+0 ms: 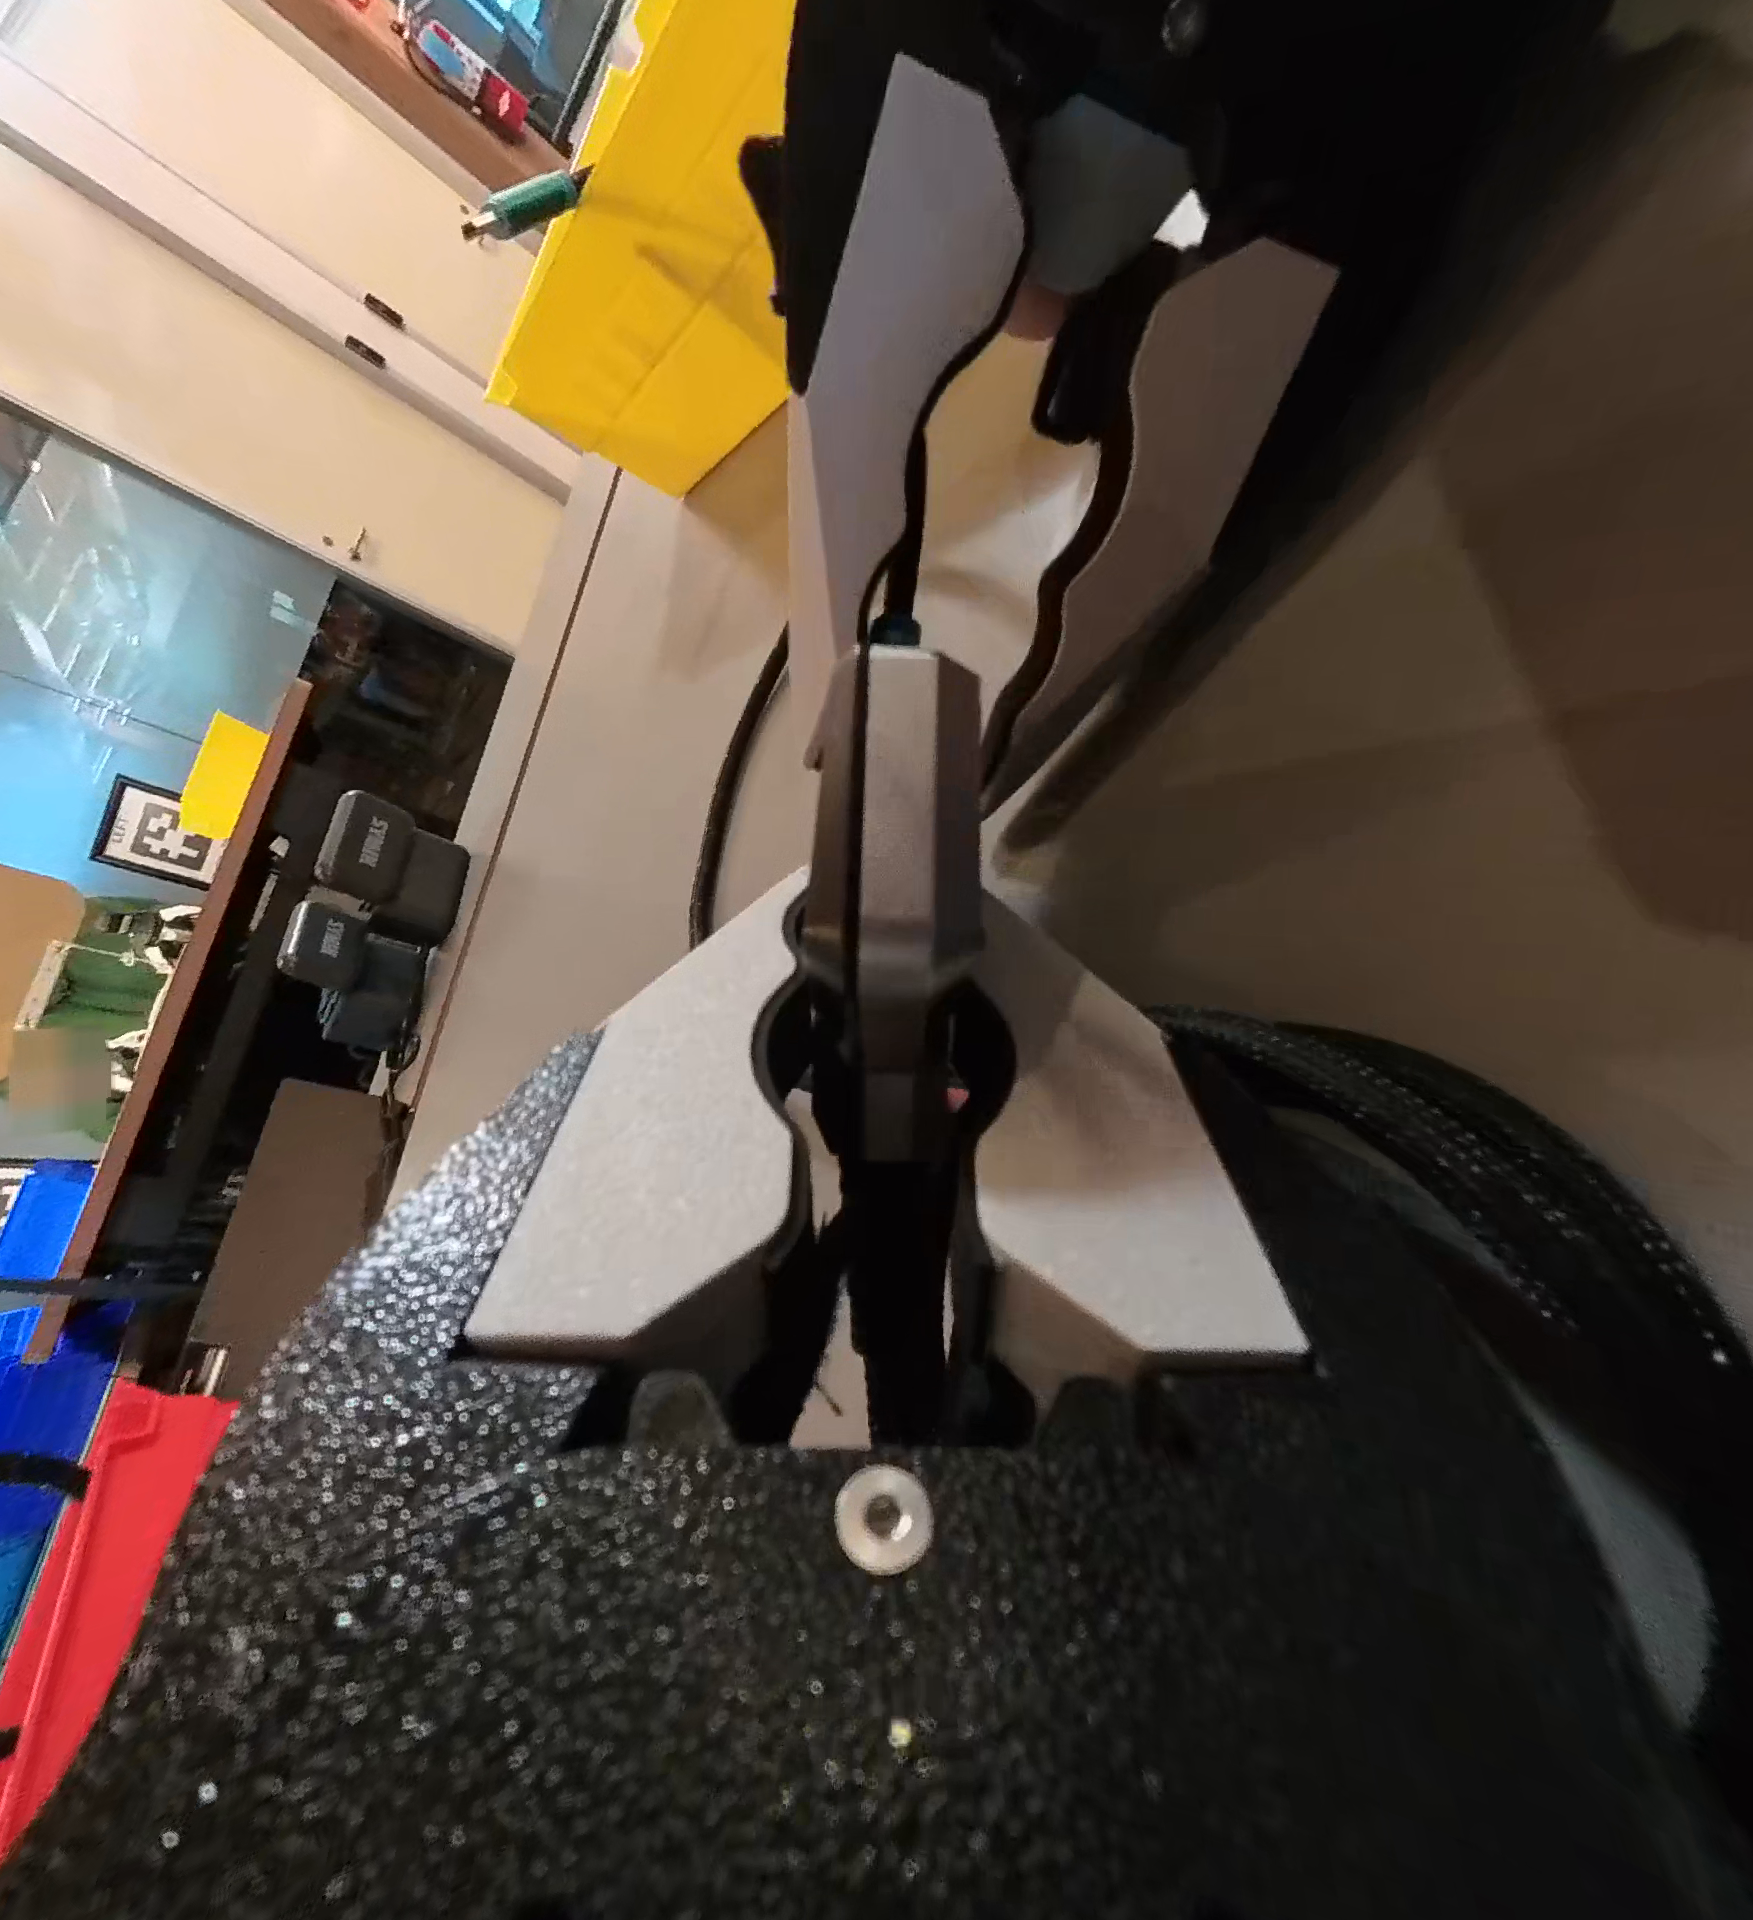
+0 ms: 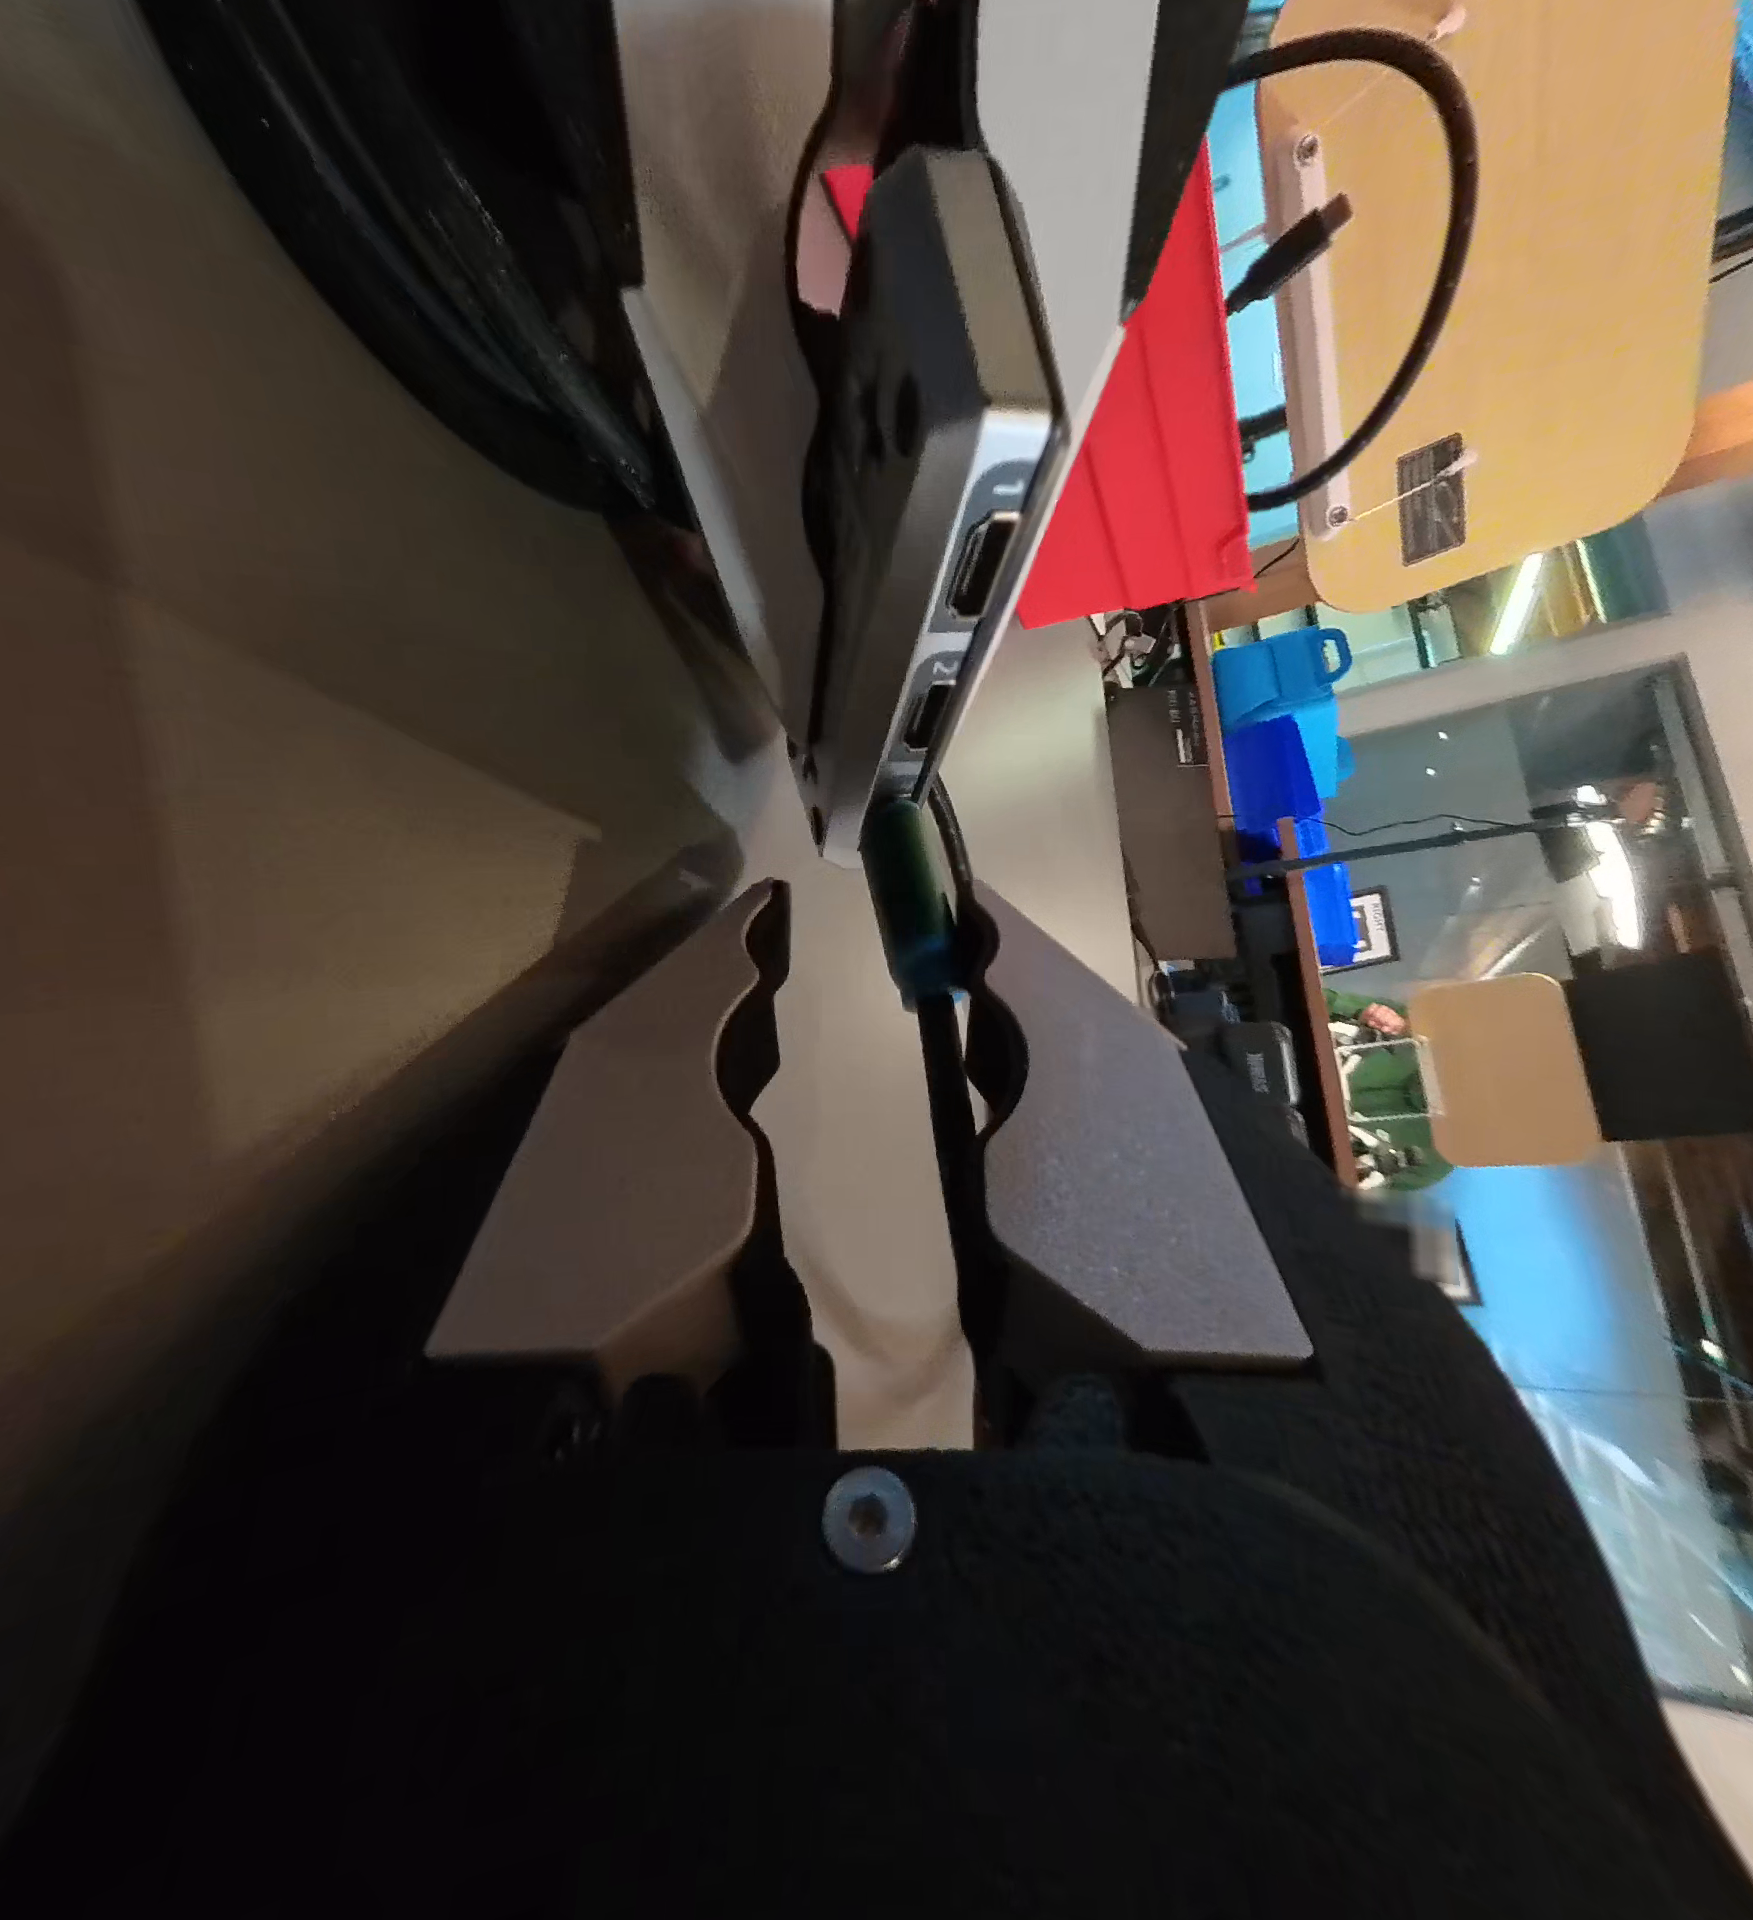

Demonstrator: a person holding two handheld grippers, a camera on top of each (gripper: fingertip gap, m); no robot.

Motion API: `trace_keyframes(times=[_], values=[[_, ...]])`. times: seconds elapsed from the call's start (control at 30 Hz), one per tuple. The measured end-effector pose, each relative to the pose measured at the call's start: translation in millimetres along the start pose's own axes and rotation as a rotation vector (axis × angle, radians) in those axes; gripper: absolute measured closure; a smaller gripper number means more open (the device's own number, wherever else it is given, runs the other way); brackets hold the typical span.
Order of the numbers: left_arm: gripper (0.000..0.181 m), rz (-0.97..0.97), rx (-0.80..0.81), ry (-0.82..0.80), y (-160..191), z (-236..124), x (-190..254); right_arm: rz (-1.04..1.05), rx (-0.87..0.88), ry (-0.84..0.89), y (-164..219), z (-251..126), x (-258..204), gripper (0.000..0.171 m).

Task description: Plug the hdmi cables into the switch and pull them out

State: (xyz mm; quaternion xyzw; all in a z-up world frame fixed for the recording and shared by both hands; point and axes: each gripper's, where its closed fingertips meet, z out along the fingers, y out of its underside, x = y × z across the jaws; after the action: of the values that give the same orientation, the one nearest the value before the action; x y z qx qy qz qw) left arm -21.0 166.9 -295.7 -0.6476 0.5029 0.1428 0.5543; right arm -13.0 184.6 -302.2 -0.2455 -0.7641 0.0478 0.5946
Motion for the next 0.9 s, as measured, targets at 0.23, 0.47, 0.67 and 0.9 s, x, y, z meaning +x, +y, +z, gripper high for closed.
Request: trace_keyframes(times=[0.23, 0.47, 0.67, 0.9], values=[[0.162, -0.032, -0.026, 0.005, 1.9, 3.8, 0.8, -0.202, -0.146, 0.126, 9.6, 11.1, 11.3, 0.156], [0.148, -0.082, -0.032, -0.030, 3.4, 5.4, -6.8, -0.182, -0.178, 0.130, 13.8, 12.0, 13.7, 0.159], [0.114, -0.113, -0.032, -0.094, 6.5, 5.9, -19.0, -0.111, -0.140, 0.119, 11.5, 9.6, 14.9, 0.159], [0.123, -0.054, -0.030, -0.080, 3.8, 6.2, -13.7, -0.142, -0.130, 0.139, 9.7, 8.2, 16.4, 0.159]])
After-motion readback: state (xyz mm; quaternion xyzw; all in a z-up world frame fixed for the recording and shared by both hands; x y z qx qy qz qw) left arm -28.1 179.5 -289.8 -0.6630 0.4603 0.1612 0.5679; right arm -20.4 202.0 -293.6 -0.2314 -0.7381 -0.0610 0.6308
